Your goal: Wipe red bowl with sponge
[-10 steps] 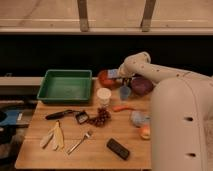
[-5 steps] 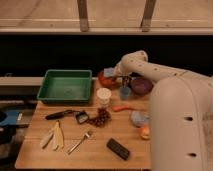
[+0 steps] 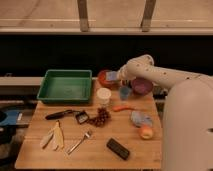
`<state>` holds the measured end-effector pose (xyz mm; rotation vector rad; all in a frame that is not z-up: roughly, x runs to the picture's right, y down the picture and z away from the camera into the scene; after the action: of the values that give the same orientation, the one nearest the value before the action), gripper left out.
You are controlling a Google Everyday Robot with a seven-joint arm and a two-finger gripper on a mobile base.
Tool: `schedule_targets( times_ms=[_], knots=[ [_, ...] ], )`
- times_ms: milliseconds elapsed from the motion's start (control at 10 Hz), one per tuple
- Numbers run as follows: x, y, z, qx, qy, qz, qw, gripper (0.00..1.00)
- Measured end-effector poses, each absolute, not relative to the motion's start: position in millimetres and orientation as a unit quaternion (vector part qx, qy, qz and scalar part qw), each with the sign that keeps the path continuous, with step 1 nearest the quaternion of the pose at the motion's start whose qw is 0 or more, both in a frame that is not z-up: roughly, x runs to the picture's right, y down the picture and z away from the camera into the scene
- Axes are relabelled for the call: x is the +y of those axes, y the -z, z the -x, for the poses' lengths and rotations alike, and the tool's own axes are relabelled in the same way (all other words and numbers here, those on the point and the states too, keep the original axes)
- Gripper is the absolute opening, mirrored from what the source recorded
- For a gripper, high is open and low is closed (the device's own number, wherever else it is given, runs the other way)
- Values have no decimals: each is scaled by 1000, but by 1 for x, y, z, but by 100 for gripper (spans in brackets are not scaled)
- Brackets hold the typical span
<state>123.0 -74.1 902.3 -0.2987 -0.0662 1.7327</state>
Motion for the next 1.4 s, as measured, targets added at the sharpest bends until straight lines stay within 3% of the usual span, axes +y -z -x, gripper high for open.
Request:
schedule_targets(
  times_ms=[1000,1400],
  knots=[
    [-107,-947,-113,-19,-757,123,642,0],
    [-108,-946,-88,-36,-743,138,654,0]
  ],
)
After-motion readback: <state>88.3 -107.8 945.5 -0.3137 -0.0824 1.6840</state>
